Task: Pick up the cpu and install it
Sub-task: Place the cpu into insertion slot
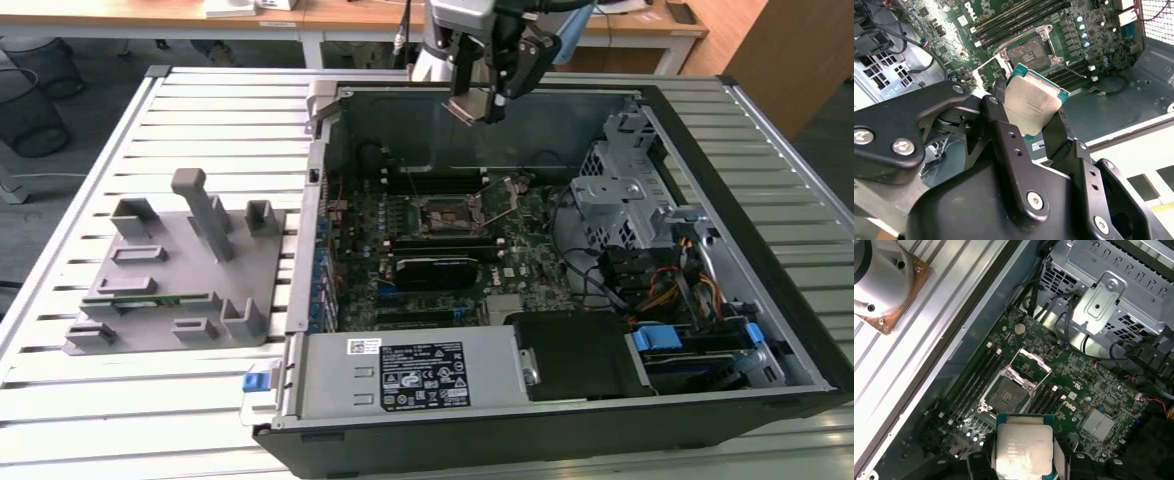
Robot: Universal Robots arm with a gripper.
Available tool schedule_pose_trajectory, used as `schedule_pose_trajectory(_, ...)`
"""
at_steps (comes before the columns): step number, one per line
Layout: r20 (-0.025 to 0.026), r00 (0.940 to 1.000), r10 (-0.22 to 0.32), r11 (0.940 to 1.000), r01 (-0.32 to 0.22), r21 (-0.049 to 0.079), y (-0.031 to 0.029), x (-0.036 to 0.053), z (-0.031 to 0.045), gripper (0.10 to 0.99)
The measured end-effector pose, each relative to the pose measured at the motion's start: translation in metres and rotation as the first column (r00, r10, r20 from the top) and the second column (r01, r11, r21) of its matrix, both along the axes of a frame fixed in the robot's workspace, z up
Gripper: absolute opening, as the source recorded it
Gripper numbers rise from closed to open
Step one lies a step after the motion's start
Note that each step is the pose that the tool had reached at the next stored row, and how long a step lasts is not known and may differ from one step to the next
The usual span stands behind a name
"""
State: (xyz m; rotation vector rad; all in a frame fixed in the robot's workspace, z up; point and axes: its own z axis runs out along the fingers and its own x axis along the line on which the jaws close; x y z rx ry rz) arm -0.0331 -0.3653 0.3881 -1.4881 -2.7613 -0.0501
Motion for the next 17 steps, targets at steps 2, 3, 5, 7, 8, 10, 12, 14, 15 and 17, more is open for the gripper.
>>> schedule_pose_trajectory(2,0.0,0.9999,-0.015,0.9999,0.015,0.0,0.0,0.0,-0.0001,0.541)
schedule_pose_trajectory(3,0.0,0.9997,-0.024,0.9997,0.024,0.0,0.0,0.0,-0.0001,0.541)
schedule_pose_trajectory(5,0.0,0.9992,-0.04,0.9992,0.04,0.0,0.0,0.0,-0.0003,0.541)
schedule_pose_trajectory(7,0.0,0.9984,-0.057,0.9984,0.057,0.0,0.0,0.0,-0.0004,0.541)
schedule_pose_trajectory(8,0.0,0.9979,-0.065,0.9979,0.065,0.0,0.0,0.0,-0.0005,0.541)
schedule_pose_trajectory(10,0.0,0.9968,-0.08,0.9968,0.08,0.0,0.0,0.0,-0.0007,0.541)
schedule_pose_trajectory(12,0.0,0.9956,-0.094,0.9956,0.094,0.0,0.0,0.0,-0.0008,0.541)
schedule_pose_trajectory(14,0.0,0.9945,-0.105,0.9945,0.105,0.0,0.0,0.0,-0.0009,0.541)
schedule_pose_trajectory(15,0.0,0.9939,-0.11,0.9939,0.11,0.0,0.0,0.0,-0.0009,0.541)
schedule_pose_trajectory(17,0.0002,0.9924,-0.123,0.9924,0.123,-0.001,0.0,0.0,-0.0011,0.541)
